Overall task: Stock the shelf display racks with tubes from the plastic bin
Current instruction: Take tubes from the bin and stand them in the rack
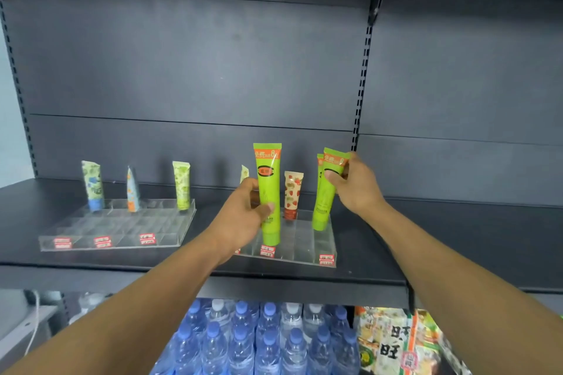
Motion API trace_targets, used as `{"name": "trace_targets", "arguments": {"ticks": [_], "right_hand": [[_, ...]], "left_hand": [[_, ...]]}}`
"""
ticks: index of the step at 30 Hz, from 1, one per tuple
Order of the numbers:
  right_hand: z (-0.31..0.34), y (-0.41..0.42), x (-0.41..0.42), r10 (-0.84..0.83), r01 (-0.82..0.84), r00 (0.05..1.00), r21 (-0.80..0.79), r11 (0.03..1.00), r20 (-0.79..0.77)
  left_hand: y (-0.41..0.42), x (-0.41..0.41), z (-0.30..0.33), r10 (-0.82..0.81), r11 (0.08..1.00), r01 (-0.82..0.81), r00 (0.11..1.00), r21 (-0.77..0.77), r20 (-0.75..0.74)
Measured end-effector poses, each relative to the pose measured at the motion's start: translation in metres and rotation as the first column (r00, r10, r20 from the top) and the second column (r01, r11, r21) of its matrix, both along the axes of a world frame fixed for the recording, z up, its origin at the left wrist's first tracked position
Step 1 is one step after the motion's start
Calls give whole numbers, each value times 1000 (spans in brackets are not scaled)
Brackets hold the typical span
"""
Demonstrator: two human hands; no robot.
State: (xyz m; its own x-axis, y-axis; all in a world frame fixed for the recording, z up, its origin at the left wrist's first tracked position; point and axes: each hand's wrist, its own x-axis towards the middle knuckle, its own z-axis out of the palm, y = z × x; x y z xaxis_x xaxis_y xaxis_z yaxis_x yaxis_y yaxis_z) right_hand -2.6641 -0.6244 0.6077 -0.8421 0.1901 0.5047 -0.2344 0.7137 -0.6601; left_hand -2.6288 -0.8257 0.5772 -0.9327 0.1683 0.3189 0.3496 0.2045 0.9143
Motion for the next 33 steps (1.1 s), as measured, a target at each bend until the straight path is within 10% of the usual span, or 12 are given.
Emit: {"name": "trace_targets", "arguments": {"ticks": [33], "right_hand": [[-20,55,46,-97,77,958,83,994,269]], "left_hand": [[77,-30,0,-130,983,125,991,-132,-33]]}}
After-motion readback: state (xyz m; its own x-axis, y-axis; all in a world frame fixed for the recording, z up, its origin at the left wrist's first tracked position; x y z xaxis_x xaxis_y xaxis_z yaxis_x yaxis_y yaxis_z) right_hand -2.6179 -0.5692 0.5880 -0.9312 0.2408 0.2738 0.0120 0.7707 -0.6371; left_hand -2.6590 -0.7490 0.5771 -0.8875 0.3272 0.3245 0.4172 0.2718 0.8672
